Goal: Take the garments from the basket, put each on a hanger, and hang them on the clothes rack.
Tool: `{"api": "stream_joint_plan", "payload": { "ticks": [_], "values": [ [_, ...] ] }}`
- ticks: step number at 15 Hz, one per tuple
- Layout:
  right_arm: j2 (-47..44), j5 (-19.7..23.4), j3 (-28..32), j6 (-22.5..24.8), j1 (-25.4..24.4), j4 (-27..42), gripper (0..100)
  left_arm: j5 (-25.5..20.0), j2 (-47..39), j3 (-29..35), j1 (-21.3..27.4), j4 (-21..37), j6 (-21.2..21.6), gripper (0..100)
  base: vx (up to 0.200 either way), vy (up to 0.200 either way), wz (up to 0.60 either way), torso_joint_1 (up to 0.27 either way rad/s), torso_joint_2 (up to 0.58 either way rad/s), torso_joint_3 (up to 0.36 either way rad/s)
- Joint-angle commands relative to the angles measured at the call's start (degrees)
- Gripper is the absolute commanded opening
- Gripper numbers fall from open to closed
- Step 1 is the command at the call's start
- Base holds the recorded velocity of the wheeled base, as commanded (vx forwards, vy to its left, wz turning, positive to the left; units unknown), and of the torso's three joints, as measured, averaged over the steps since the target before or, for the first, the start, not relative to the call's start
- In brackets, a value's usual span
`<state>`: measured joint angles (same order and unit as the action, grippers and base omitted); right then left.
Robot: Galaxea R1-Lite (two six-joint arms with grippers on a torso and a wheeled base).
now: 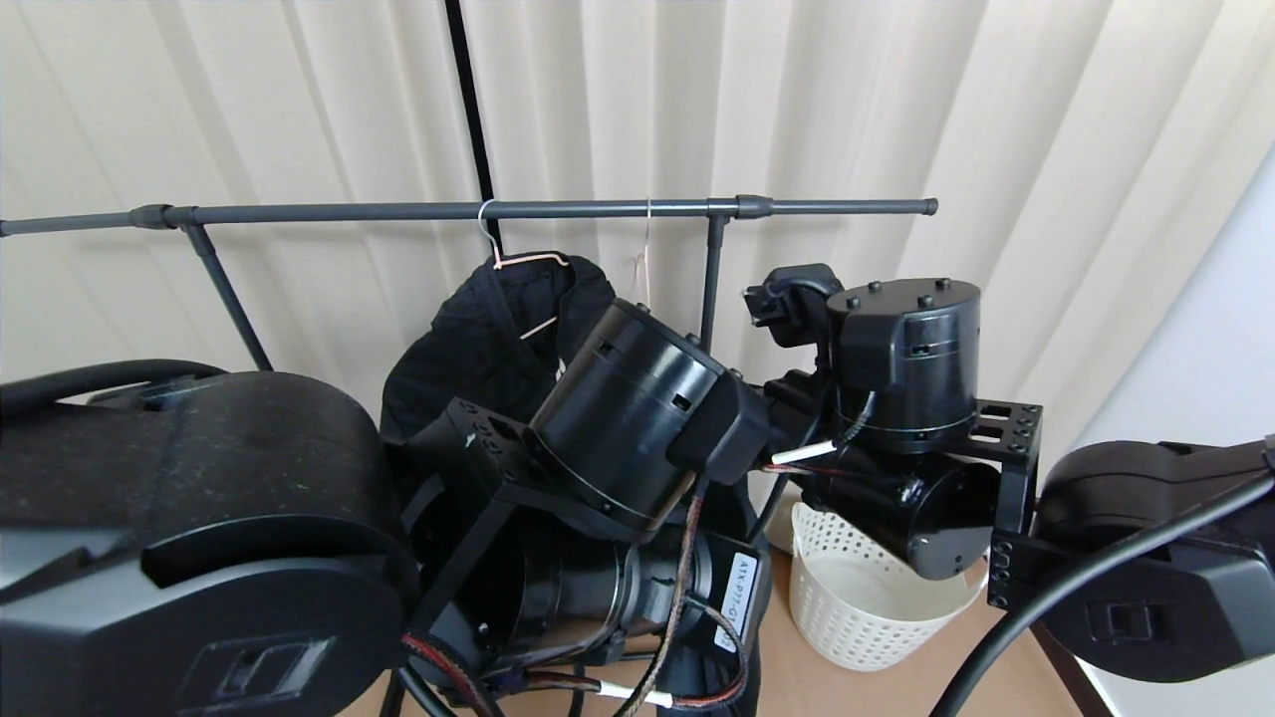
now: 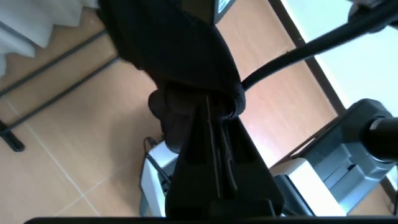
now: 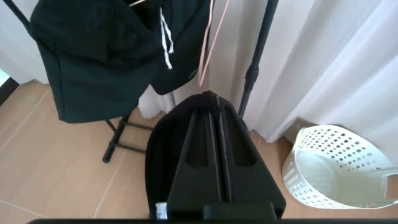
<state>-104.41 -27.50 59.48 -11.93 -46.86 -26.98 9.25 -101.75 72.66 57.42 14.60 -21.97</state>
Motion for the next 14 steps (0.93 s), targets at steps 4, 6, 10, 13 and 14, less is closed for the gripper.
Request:
{"api": "stream_joint_plan", "payload": {
  "ticks": [4,6,10,13,14],
  "values": [
    [0.17,-0.01,0.02,0.16,0.28,-0.09,0,0.24,1.82,-0.59,-0.2,0.34,-0.27,0,0.0,0.0,0.0,0.0,0.0,0.0],
    [2.11,-0.18,-0.15,0.42,1.6,0.43,0,0.33,3.76,-2.78,-1.61,0.16,-0.18,0,0.0,0.0,0.0,0.0,0.0,0.0],
    [9.23,-0.18,-2.17,5.52,5.29,1.23,0,0.42,2.61,-3.84,-8.02,-1.24,-0.09,0,0.0,0.0,0.0,0.0,0.0,0.0],
    [13.89,-0.27,-5.86,10.26,5.38,1.93,0,0.94,0.15,-0.5,-11.63,-2.91,2.37,0,0.0,0.0,0.0,0.0,0.0,0.0],
    [13.97,-0.36,-6.39,10.62,5.38,1.84,0,1.03,-0.99,0.73,-11.98,-2.91,2.54,0,0.0,0.0,0.0,0.0,0.0,0.0]
  ]
}}
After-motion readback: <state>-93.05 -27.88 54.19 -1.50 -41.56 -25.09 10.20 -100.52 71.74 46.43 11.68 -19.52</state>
